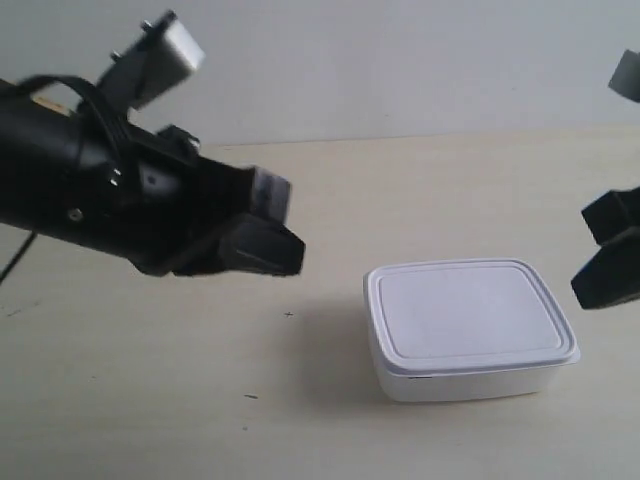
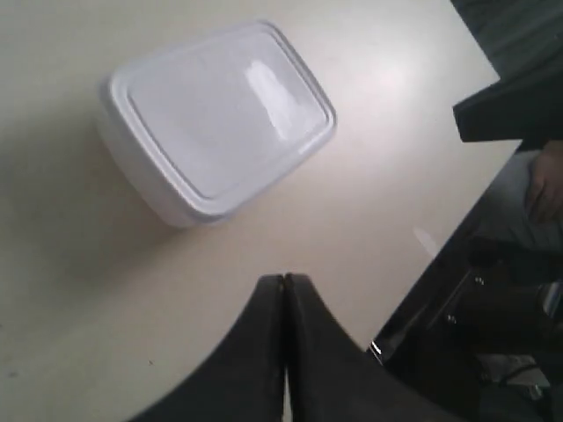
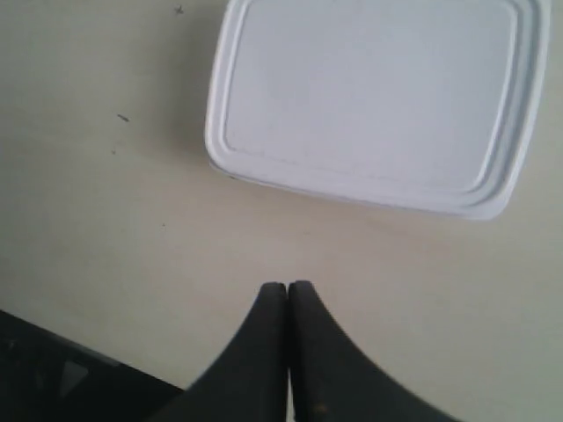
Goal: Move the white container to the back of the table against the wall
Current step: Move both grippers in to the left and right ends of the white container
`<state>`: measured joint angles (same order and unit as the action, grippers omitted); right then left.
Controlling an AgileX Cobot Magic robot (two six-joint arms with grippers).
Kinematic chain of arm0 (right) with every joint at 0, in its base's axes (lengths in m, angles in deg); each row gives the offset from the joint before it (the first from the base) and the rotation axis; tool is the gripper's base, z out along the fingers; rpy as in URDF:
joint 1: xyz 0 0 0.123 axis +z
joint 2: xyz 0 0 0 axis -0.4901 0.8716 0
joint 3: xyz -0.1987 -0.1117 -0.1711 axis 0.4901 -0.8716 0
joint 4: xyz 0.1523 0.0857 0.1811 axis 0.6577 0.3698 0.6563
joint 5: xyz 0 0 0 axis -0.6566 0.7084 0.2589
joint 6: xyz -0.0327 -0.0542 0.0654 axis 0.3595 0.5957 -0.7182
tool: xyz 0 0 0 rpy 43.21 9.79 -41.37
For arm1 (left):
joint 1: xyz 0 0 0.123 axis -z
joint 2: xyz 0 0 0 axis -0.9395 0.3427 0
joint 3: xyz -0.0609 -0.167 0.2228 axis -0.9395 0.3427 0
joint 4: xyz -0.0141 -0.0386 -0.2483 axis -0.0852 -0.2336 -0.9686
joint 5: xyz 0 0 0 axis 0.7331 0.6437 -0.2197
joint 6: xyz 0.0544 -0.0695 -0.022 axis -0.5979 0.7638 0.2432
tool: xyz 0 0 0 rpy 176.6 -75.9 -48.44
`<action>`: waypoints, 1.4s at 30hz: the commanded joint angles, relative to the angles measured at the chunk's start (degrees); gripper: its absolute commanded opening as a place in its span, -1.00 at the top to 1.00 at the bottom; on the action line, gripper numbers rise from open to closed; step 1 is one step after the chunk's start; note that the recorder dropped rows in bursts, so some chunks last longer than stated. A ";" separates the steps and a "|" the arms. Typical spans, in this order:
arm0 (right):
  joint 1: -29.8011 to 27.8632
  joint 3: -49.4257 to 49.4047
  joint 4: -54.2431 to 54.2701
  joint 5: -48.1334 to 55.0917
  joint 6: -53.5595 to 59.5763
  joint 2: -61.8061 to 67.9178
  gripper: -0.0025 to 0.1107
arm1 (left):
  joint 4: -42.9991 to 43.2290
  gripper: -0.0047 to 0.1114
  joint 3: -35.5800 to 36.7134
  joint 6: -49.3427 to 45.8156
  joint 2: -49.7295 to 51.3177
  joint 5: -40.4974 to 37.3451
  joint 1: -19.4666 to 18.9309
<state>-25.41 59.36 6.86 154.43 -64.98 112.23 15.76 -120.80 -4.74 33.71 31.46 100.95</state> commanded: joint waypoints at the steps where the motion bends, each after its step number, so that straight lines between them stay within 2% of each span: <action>1: -0.76 -6.24 1.12 -2.03 1.80 0.19 0.96 | 0.81 0.92 -0.27 2.86 4.60 2.35 7.11; 5: -0.76 -12.57 1.12 -5.69 2.01 0.52 0.96 | 0.41 0.92 -0.27 4.33 9.02 6.43 12.72; 10: -0.76 -19.27 1.22 -11.83 2.04 2.26 0.96 | -4.51 0.92 -0.27 4.33 14.27 10.08 16.13; 19: -0.76 -21.19 1.57 -19.89 1.54 11.13 0.96 | -8.94 0.92 -0.70 3.50 24.26 12.79 16.37; 28: -0.76 -21.07 2.99 -24.04 1.75 17.18 0.96 | -8.83 0.92 -7.70 2.42 32.72 12.52 16.37; 38: -0.76 -18.47 2.67 -27.20 0.60 17.18 0.96 | -8.94 0.92 -9.77 2.42 36.80 12.52 16.37; 42: -0.76 -16.93 2.67 -27.44 0.51 17.61 0.96 | -8.94 0.92 -9.77 2.42 36.91 15.06 16.37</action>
<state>-25.80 41.14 9.42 127.69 -64.30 129.39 7.06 -130.19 -2.12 70.51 44.41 116.92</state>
